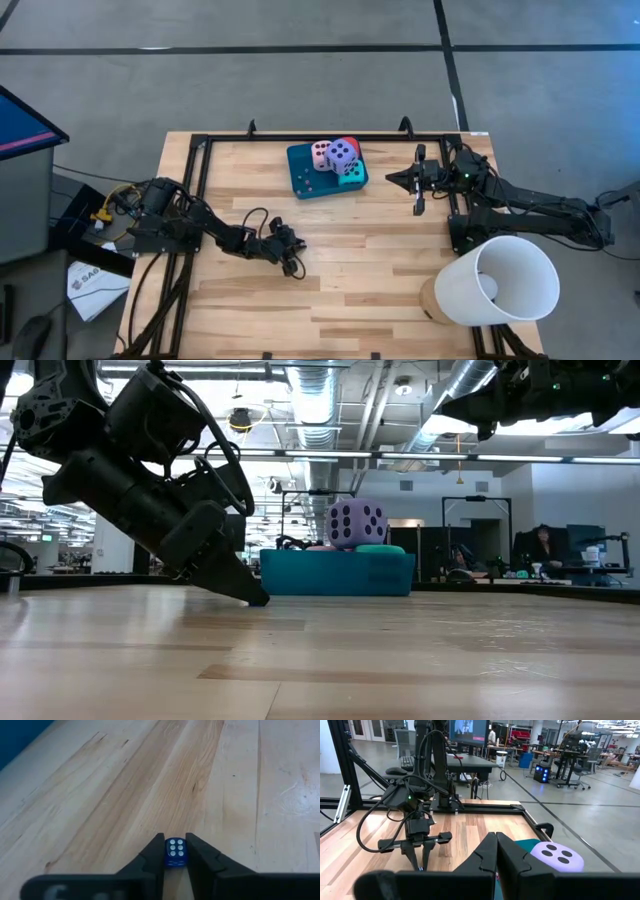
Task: Pick & Place Dice
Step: Put the small blue dice into the blue bin
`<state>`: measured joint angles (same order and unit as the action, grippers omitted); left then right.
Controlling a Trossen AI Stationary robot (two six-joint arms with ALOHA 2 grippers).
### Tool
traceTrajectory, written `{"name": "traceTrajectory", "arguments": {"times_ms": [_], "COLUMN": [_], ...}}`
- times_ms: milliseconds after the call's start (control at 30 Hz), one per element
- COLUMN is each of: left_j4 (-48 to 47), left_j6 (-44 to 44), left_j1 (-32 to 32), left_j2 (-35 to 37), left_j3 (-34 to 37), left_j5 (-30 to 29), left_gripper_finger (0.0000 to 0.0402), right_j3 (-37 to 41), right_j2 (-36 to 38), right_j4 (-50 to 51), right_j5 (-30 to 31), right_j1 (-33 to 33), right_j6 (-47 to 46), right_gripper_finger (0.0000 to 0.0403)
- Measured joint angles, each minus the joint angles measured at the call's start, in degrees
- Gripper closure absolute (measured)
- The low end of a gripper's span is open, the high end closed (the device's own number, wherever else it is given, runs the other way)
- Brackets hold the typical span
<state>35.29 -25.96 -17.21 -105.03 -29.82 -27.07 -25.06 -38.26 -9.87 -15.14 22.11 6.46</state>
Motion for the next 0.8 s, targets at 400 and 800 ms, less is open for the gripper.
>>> {"name": "traceTrajectory", "arguments": {"times_ms": [400, 800], "left_j4": [0.0, 5.1], "left_j6": [0.0, 3.9], "left_j1": [0.0, 4.1], "left_j2": [0.0, 1.2], "left_j3": [0.0, 0.1], "left_j5": [-0.2, 0.4], "left_gripper_finger": [0.0358, 0.0355], "right_j3": [0.0, 0.0], "right_j2": [0.0, 0.0], "right_j4": [0.0, 0.0], "right_j5": [0.0, 0.0], "right_j1": [0.0, 0.0], "right_j6": [0.0, 0.0], "right_gripper_finger": [0.0403, 0.0403]}}
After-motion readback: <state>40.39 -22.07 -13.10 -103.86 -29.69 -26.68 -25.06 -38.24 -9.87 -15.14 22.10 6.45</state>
